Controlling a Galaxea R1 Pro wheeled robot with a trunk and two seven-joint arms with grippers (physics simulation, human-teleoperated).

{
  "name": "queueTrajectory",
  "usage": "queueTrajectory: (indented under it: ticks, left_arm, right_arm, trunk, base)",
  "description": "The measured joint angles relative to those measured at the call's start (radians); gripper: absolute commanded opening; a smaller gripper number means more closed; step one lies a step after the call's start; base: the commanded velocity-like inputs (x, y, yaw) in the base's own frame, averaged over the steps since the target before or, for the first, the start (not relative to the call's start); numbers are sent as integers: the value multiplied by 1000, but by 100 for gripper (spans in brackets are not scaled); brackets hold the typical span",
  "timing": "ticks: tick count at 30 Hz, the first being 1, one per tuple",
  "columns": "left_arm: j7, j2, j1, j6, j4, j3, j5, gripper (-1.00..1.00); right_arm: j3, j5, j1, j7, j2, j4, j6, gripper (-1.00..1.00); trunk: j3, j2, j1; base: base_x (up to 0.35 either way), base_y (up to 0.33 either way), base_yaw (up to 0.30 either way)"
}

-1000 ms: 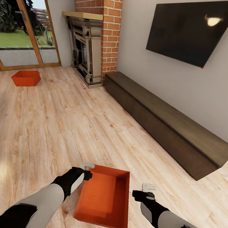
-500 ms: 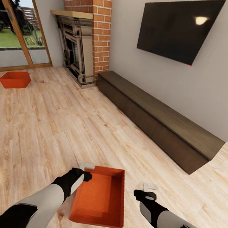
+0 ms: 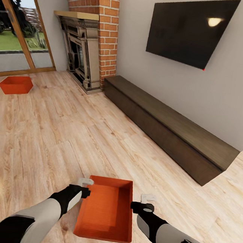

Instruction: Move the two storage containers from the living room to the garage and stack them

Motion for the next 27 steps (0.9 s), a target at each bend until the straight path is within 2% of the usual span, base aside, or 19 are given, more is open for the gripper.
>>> queueTrajectory:
  ticks: [10, 16, 27]
  left_arm:
    - [16, -4, 0, 0, -4, 1, 0, 100]
    - [17, -6, 0, -3, -5, 1, 0, 100]
    - [15, -9, 0, -7, -4, 2, 0, 100]
  right_arm:
    - [0, 1, 0, 0, -3, 0, 0, 100]
    - [1, 2, 0, 0, -3, 0, 0, 100]
    - [0, 2, 0, 0, -4, 4, 0, 100]
  trunk:
    - [0, 0, 0]
    - [0, 0, 0]
    - [0, 0, 0]
  base:
    - [0, 3, 0]
    - [0, 185, 0]
    - [0, 16, 0]
